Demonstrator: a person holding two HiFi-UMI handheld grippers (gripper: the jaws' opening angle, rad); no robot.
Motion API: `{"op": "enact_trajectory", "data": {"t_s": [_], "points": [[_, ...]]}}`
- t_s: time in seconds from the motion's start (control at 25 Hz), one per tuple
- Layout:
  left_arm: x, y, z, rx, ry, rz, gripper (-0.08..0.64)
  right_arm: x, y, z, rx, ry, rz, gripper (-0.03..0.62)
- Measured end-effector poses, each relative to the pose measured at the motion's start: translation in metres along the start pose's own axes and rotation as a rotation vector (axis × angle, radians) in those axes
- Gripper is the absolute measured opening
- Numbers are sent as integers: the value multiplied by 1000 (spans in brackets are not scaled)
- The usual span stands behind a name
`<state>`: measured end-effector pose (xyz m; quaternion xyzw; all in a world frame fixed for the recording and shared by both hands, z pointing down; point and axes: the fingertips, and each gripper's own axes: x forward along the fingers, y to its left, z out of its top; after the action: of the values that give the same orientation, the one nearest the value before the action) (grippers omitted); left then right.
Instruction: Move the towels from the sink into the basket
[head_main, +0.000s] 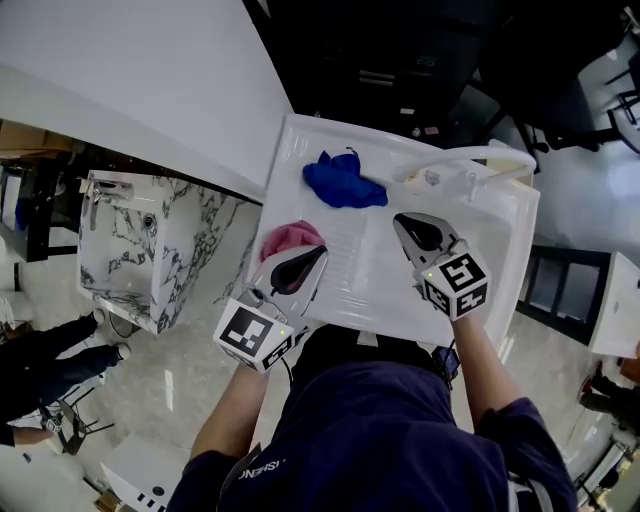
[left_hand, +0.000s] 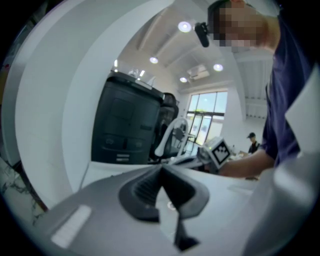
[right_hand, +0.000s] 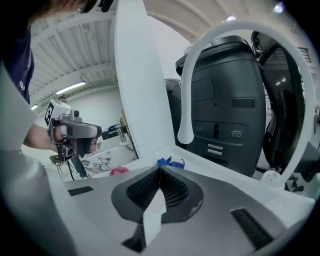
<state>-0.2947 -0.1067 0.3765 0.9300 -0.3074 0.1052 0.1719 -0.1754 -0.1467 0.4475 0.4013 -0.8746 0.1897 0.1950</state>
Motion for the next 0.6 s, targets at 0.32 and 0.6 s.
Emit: {"op": "enact_trajectory", "data": {"t_s": [0.32,0.6], "points": [[0,28,-12,-26,27,8,3,47,-5,-15,29,45,13,9],[-3,44,-23,-59,44,19,3,78,-6,-28,36,89,19,11]]}}
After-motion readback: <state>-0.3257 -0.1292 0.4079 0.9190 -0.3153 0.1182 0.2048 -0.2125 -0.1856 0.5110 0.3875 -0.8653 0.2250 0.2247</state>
